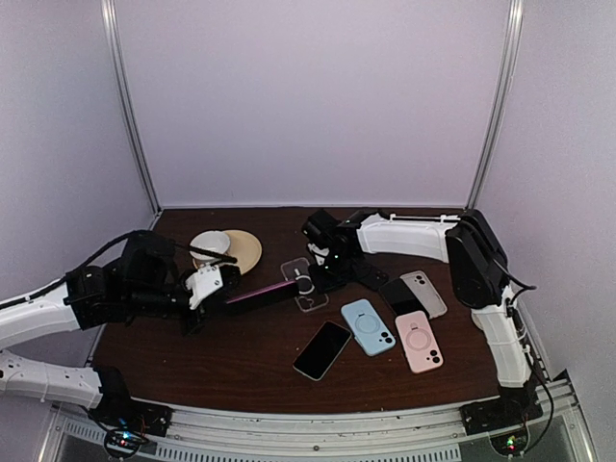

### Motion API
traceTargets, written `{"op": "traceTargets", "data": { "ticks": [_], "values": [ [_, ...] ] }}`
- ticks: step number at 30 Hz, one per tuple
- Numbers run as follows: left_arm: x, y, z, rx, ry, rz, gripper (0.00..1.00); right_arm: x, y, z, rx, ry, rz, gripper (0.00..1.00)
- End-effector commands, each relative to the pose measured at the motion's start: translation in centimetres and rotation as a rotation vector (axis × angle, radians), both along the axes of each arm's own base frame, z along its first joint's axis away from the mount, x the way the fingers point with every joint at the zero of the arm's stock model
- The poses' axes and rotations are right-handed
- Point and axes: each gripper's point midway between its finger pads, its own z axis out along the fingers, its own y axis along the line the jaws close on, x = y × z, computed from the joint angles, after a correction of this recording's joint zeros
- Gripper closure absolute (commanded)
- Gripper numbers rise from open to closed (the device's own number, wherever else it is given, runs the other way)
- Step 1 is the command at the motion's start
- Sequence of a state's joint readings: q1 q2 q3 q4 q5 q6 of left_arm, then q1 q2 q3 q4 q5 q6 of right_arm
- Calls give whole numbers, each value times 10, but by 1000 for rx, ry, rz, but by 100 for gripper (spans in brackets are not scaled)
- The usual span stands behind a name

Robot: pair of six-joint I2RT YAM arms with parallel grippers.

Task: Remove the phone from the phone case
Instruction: Place the phone case at the center of the board, then place the phone at the center of the board.

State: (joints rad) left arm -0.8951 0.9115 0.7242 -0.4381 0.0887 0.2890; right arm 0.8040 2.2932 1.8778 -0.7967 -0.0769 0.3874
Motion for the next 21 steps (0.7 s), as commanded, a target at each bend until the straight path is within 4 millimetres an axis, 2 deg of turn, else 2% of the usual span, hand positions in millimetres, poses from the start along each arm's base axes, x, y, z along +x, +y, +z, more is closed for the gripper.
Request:
{"op": "traceTargets", "data": {
  "ticks": [1,6,12,15,21],
  "values": [
    [17,13,5,-154,249,372,100,10,-6,0,-16,-20,-26,81],
    [15,11,-25,-172,475,539,100,14,-13,16,-9,-40,-30,70],
    [17,-13,-33,-322,650,540,100,21,-31,62,27,-113,-48,60],
    [23,-15,-43,-384,739,587,100,20,-47,84,39,-157,-63,59],
    [25,-27,-66,-457,884,626,100,3,-80,104,59,-181,-93,60]
  ]
}}
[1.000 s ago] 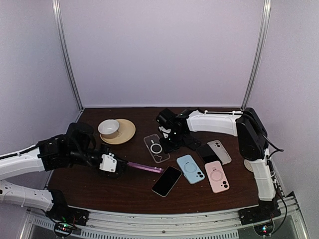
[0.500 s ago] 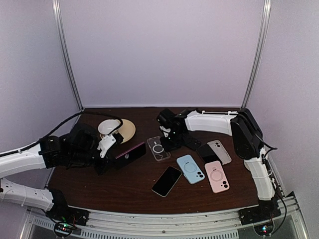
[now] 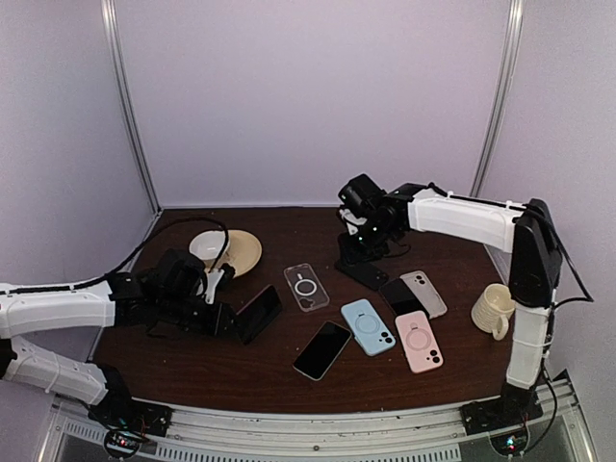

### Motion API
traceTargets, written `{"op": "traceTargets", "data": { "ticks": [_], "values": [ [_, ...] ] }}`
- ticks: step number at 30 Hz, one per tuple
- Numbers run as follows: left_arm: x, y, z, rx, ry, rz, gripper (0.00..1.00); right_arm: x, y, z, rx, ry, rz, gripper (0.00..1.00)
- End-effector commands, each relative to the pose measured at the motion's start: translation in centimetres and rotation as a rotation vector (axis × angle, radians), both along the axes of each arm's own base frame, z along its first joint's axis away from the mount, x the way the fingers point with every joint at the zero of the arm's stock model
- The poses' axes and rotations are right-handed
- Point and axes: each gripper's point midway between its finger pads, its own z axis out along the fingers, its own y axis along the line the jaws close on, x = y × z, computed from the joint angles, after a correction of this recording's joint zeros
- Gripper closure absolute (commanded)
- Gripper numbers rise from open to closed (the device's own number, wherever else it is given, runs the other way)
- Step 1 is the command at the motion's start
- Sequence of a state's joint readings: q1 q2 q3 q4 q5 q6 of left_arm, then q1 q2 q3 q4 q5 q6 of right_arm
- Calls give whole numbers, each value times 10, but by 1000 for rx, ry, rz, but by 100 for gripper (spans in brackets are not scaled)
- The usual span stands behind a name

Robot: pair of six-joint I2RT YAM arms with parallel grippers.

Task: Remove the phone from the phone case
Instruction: Place the phone at the center of the board.

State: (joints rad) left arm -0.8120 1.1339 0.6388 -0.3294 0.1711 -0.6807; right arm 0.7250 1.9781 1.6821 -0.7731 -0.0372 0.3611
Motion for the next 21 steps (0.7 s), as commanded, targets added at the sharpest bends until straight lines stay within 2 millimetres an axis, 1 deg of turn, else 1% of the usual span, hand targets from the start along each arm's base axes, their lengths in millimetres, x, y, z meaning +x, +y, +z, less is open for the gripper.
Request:
{"op": "traceTargets", "data": {
  "ticks": [1,3,4,5,6,7,8,10,13,17,19,21],
  "values": [
    [9,-28,11,-196,51,41,100,-8,-26,16,1,-49,-30,61],
    [9,-30,3,-226,81,53,100,-14,-35,23,15,-61,-40,61],
    [11,-33,6,-257,81,52,100,-18,-39,26,20,-65,-43,61],
    [9,-35,2,-285,103,61,100,-22,-43,29,27,-72,-46,60],
    [9,-36,0,-305,119,69,100,-26,-47,36,38,-83,-49,58],
    [9,-36,-2,-319,136,81,100,-29,-51,39,43,-87,-53,57],
    [9,-36,-7,-323,159,97,100,-33,-55,43,50,-92,-58,53],
    [7,-36,-17,-333,212,126,100,-38,-62,50,69,-106,-70,51],
    [3,-41,-32,-347,297,144,100,-41,-78,57,68,-143,-116,51],
    [1,-46,-49,-347,364,161,99,-45,-95,65,72,-195,-162,49],
    [2,-44,-57,-328,374,177,96,-47,-102,66,70,-219,-175,42],
    [3,-40,-64,-308,372,196,89,-51,-111,63,56,-236,-184,36]
  ]
}}
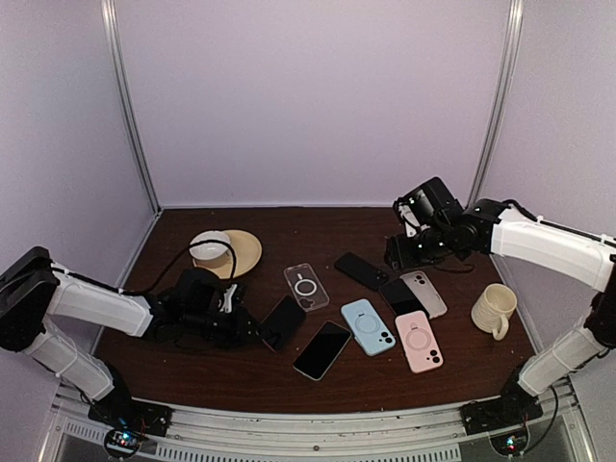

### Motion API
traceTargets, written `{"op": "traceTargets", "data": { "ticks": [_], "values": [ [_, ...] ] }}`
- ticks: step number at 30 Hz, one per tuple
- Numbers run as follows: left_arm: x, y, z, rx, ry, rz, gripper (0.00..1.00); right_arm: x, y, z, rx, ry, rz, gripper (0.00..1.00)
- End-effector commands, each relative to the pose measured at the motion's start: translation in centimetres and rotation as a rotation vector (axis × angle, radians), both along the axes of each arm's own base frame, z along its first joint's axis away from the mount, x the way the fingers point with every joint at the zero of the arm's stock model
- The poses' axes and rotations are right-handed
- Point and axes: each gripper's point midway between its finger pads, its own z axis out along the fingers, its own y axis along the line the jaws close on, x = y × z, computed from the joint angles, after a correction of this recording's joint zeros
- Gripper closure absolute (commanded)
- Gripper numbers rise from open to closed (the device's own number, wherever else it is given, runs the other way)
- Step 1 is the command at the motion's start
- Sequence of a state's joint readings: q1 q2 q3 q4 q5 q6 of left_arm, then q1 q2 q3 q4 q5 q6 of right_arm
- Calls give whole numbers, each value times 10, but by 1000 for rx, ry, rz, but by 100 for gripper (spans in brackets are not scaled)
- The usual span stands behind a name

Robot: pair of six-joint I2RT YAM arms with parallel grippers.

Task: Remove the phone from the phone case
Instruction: Place the phone at the center of the board.

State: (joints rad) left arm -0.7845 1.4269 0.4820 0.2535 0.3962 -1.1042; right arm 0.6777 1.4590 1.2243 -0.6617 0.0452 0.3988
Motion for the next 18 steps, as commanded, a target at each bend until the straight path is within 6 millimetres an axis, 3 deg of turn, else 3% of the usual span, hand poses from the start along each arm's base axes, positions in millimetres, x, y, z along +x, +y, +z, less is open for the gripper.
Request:
{"op": "traceTargets", "data": {
  "ticks": [1,11,13,18],
  "values": [
    [-2,7,-18,25,64,43,87,2,-23,4,-29,-75,-68,35],
    [8,28,-23,208,-16,51,58,-5,-64,28,-127,-217,-133,3],
    [12,36,-18,253,-50,60,44,-7,-74,35,-144,-255,-147,1],
    [29,64,10,426,-194,93,22,-17,-96,58,-160,-345,-183,1]
  ]
}}
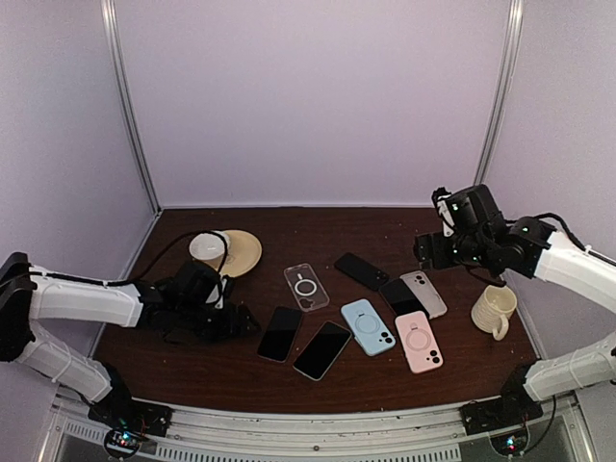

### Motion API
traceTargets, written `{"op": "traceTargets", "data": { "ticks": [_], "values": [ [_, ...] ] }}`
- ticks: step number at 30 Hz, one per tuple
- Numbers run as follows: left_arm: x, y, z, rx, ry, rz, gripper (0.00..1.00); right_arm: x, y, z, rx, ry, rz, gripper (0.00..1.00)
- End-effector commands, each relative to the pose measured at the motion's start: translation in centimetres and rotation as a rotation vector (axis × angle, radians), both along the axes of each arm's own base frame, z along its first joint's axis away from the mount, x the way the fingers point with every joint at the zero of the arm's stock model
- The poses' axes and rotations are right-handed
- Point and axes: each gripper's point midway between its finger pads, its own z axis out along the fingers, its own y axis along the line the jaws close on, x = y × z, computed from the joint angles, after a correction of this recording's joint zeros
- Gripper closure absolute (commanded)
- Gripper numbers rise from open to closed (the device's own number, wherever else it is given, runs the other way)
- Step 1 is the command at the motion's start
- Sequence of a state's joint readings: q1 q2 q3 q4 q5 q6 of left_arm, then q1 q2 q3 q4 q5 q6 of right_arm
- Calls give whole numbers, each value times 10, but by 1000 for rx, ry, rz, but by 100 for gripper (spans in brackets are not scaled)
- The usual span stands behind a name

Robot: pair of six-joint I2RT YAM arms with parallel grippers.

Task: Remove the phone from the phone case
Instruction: Place the phone at the center of the board, then reset both arms

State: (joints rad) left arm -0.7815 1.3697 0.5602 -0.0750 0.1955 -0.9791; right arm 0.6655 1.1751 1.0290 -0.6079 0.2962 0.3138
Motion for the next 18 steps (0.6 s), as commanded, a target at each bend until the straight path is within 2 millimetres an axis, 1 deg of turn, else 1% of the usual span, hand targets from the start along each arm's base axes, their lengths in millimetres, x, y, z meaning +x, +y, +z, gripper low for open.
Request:
{"op": "traceTargets", "data": {
  "ticks": [1,3,4,7,11,13,15,18],
  "values": [
    [27,36,33,212,-195,35,12,-2,-27,26,-44,-120,-62,0],
    [37,52,53,294,-287,59,3,-5,-33,33,-48,-149,-73,1],
    [42,58,64,328,-336,61,3,-6,-36,36,-51,-160,-78,1],
    [52,79,97,440,-444,78,2,-9,-44,44,-66,-183,-103,1],
    [59,107,142,582,-542,116,2,-12,-51,53,-88,-199,-110,1],
    [60,116,165,616,-587,132,3,-13,-54,57,-104,-208,-119,1],
    [60,121,187,635,-641,122,3,-13,-56,59,-114,-215,-121,1],
    [59,129,220,652,-731,125,2,-13,-54,61,-111,-224,-99,1]
  ]
}}
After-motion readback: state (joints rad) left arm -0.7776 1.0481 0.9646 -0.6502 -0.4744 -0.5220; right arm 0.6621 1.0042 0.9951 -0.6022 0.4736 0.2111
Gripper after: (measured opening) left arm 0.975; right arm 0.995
